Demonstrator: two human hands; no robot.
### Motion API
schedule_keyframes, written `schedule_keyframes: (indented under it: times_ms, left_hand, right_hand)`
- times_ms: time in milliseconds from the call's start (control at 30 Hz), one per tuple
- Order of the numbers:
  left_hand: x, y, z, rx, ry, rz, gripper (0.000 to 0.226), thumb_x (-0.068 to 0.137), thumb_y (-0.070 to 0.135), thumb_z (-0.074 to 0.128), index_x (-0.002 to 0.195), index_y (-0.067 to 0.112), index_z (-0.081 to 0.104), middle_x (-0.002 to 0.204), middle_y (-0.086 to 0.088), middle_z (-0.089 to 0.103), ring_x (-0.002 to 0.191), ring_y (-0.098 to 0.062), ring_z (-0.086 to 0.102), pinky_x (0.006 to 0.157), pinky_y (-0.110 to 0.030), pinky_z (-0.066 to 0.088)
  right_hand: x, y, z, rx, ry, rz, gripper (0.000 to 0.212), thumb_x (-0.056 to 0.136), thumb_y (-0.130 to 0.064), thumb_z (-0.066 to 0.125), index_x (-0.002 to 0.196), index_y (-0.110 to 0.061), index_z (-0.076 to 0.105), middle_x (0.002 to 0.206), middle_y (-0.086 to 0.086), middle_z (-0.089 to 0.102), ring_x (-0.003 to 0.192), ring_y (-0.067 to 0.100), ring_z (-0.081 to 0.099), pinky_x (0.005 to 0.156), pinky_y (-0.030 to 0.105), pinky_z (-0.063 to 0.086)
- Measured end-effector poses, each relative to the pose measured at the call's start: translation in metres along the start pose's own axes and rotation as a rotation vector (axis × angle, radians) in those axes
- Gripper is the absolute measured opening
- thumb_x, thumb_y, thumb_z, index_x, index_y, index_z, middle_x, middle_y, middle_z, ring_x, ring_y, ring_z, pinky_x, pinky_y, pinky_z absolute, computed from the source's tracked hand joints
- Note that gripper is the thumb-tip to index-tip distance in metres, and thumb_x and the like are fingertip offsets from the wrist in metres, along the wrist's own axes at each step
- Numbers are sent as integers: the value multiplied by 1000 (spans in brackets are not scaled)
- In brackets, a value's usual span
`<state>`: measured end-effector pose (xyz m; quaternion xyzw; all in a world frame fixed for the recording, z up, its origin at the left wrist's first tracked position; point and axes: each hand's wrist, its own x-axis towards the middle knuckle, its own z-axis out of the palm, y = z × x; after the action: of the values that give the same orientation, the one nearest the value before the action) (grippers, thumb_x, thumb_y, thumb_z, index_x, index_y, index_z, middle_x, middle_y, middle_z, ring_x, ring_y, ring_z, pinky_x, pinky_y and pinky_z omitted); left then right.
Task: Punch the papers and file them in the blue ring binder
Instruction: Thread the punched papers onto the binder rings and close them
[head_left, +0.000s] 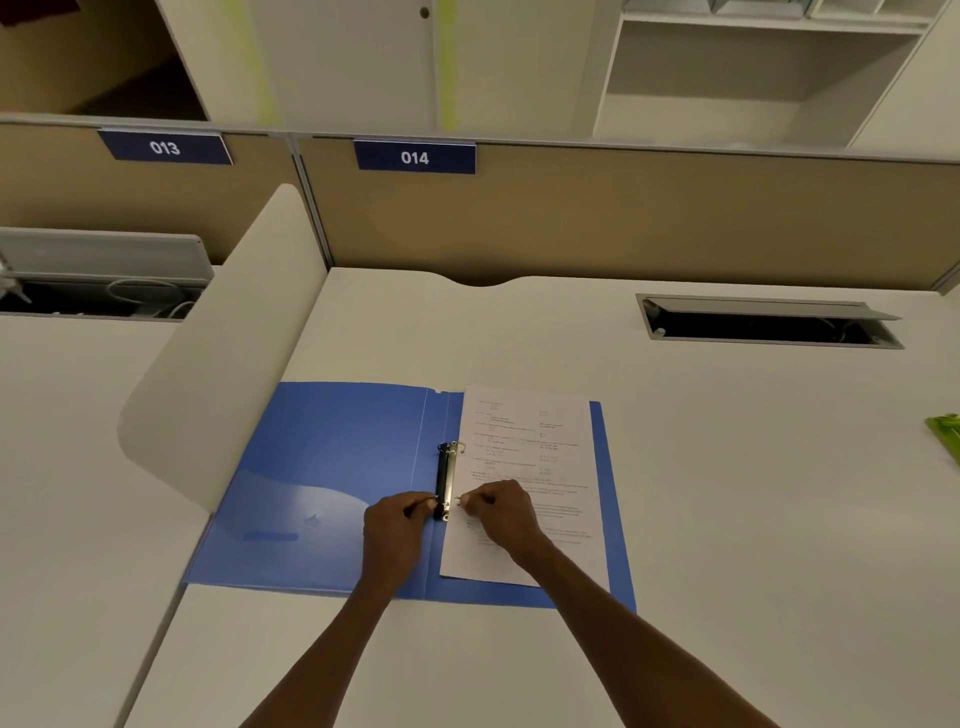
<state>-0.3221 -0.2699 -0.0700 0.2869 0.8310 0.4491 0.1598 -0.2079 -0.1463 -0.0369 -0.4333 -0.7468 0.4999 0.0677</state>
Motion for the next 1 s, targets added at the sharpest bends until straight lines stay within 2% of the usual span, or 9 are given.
schedule_keyframes:
  times_ms: [167,300,367,533,633,833,933,1000]
  left_hand:
    - [-3,-6,5,1,37,6,21,88,10,62,104,-1,69,97,-19,72,89,-30,67,86,-32,50]
    - [-3,-8,8,27,76,20,21,86,13,64,101,-1,70,94,-18,72,85,-30,67,83,-36,54]
    - [-4,-4,8,46,101,64,17,85,10,66,97,-1,71,89,-17,73,80,-28,67,78,-31,51]
    - [-5,-4,9,98,114,146,11,81,5,69,89,-2,72,80,-17,72,71,-28,67,71,-26,47]
    - [-3,-6,12,119,111,151,11,83,9,68,86,0,71,76,-15,71,68,-25,66,68,-20,44]
    - [-2,-9,13,120,93,153,8,81,6,70,85,-1,71,74,-14,69,66,-14,59,64,-27,52]
    - [-2,-7,12,138,65,182,9,81,7,69,82,-2,70,70,-15,69,61,-20,63,62,-25,50]
    - [-1,-5,10,140,70,203,19,81,16,63,80,-2,70,69,-15,69,60,-24,65,59,-30,56]
  right_hand:
    - [7,-2,3,46,0,85,23,84,-28,72,92,-7,77,90,7,74,86,21,67,81,32,53]
    - [14,-3,3,39,-13,124,26,83,-27,73,89,-2,75,82,6,71,77,18,64,78,31,53]
    - [16,-3,4,23,-18,137,27,83,-26,73,85,1,74,78,10,69,72,17,61,73,30,51]
    - [19,-3,7,-1,-20,149,32,82,-27,74,84,5,72,84,20,71,69,18,59,68,27,48]
    - [22,-4,7,-16,-29,159,31,83,-27,73,81,4,71,75,13,65,68,17,58,67,27,47]
    - [25,-6,9,-72,-46,162,28,83,-30,73,74,-4,66,67,8,58,67,18,57,67,28,47]
    - [26,-6,8,-87,-49,168,30,83,-30,73,66,-8,60,58,2,52,59,14,53,65,26,45]
    - [27,-7,8,-101,-54,172,32,82,-31,73,65,-9,58,55,-1,49,56,12,50,61,22,42]
